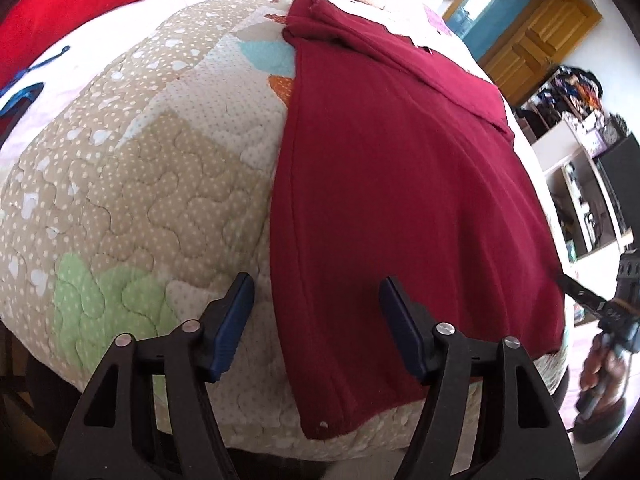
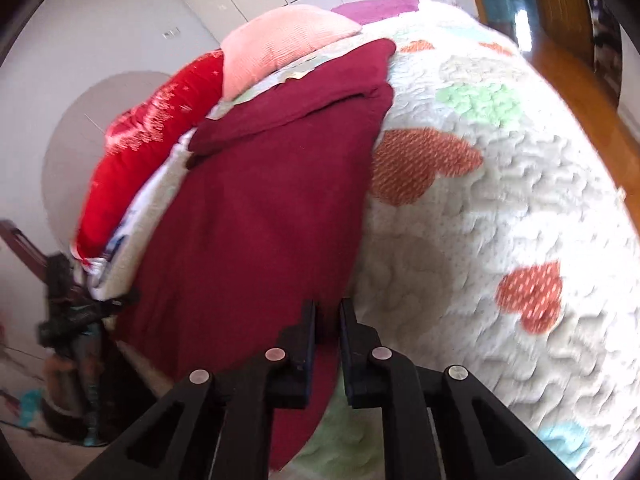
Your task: Fold small clothes
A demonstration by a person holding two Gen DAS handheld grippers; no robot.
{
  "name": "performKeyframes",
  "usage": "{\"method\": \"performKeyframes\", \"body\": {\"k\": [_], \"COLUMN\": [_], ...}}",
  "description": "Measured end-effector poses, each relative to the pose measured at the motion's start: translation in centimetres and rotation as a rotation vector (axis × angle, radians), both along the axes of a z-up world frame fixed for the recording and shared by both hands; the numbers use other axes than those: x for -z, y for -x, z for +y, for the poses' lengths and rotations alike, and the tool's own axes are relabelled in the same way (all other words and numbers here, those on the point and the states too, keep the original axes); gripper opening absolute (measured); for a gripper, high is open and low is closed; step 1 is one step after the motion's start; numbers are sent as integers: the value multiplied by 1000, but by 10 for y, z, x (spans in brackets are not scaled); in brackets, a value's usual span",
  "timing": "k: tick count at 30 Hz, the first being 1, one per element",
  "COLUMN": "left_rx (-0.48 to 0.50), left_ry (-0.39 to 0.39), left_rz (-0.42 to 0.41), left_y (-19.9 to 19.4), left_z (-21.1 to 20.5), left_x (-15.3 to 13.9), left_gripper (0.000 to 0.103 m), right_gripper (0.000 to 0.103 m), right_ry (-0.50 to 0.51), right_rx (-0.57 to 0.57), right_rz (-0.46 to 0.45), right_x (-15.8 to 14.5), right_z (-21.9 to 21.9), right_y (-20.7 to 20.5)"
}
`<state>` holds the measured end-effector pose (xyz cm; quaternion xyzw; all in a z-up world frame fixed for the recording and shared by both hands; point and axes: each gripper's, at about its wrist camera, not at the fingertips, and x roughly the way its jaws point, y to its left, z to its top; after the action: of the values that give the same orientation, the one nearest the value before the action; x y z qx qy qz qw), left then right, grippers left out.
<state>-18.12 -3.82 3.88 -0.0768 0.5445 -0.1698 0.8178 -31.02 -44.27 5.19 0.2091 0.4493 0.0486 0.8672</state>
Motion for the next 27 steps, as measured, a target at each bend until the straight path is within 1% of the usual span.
{"method": "performKeyframes", "body": {"k": [2,3,5,7,13,17,19,20,21,27], "left_rx": [14,20,35,41,33,41,55,72,85,137], "left_ry": [-20,-33,-70,-85,-83,-94,-101,-101,-101,-137], "left_rz": [-8,-13,-23,-25,-9,-9,-4,2,6,21], "left_y": [2,2,4,3,5,11,13,14,15,23], "left_z": [-4,-6,-10,-13,-11,-10,-11,-11,-12,-16], "left_x": [1,1,1,2,2,1,1,1,2,1], "left_gripper": [72,72,72,72,74,74,75,77,79,79], "right_gripper": [40,42,42,43,45,46,47,47,47,48], "right_ry": [-46,-73,-106,-138,-176,-208,-226,-234,-245,-278], "right_rx": [-16,-20,-27,-41,-107,-120,-119,-119,-121,-128], "right_rz": [20,37,58,71,77,63,57,55,50,36], "right_x": [3,7,11,16,22,26,29,29,30,35], "right_z": [-1,-2,0,1,10,12,12,13,20,18], "right_y": [10,16,22,30,40,41,42,41,29,29]}}
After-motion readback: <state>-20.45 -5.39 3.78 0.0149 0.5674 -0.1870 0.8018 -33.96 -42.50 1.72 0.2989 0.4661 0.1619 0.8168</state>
